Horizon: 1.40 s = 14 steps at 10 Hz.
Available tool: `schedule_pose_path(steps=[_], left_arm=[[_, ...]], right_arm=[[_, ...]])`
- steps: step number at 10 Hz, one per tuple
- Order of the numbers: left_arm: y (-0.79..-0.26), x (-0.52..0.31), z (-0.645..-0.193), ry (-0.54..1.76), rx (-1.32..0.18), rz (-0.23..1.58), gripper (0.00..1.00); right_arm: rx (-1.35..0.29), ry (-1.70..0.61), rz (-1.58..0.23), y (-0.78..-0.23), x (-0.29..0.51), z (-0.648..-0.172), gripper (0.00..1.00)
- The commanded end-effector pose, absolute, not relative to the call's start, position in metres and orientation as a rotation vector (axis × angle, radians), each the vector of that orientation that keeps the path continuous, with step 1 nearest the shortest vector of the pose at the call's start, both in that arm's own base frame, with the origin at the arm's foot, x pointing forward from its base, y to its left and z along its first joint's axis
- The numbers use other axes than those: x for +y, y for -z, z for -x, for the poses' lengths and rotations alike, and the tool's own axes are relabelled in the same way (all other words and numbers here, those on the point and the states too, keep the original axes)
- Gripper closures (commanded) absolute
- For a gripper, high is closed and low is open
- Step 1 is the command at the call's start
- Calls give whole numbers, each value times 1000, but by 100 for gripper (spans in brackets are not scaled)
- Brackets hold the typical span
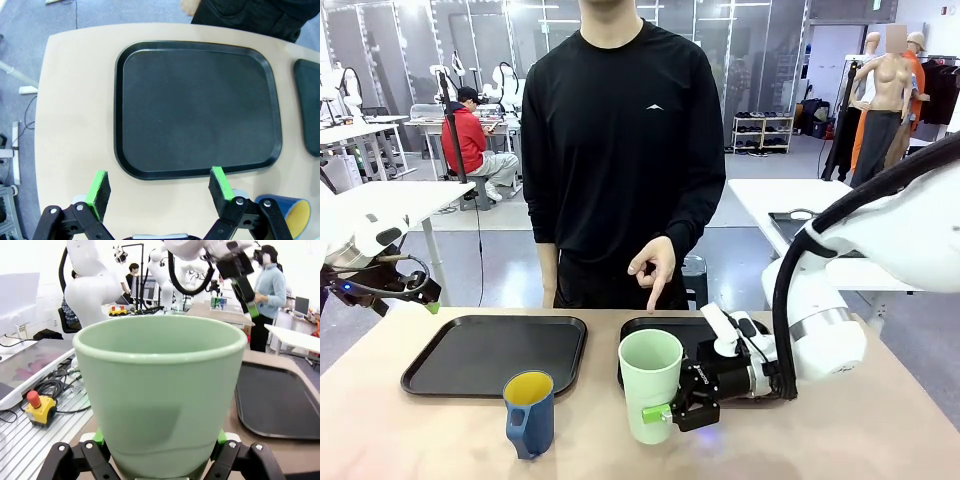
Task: Sort and store the cups by type.
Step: Pick up the Reusable plastic cup, then place the picked Reusable plastic cup into the Flat Tray indicated by the person.
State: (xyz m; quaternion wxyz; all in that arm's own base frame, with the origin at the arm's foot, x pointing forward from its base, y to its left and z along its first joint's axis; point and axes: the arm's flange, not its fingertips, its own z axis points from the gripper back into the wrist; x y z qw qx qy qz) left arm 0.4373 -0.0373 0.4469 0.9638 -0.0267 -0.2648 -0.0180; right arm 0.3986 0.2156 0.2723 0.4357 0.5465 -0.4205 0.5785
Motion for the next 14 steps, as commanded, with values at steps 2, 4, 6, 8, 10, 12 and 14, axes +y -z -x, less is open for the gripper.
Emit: schedule_pose_path(steps=[2, 4, 6, 8, 10, 12, 14], left_arm=[[-447, -36, -437, 34, -537, 59, 0], [-447, -36, -437, 34, -537, 59, 0], [-447, -36, -437, 34, -537, 59, 0], [-447, -36, -437, 34, -537, 59, 0], [-447, -36, -437, 34, -537, 59, 0], [-447, -36, -437, 34, -537, 59, 0], [-447, -36, -437, 34, -537, 59, 0]], right_arm=[[-1046, -1407, -1298, -312, 219, -372, 53], [-1028, -1406, -1310, -315, 220, -374, 53], [-1062, -1449, -1318, -311, 214, -373, 53], [-1062, -1449, -1318, -311, 214, -373, 53], [-1062, -1449, -1318, -311, 214, -373, 53], [-1062, -1449, -1318, -311, 214, -373, 53], [-1062, -1449, -1318, -311, 214, -373, 53]])
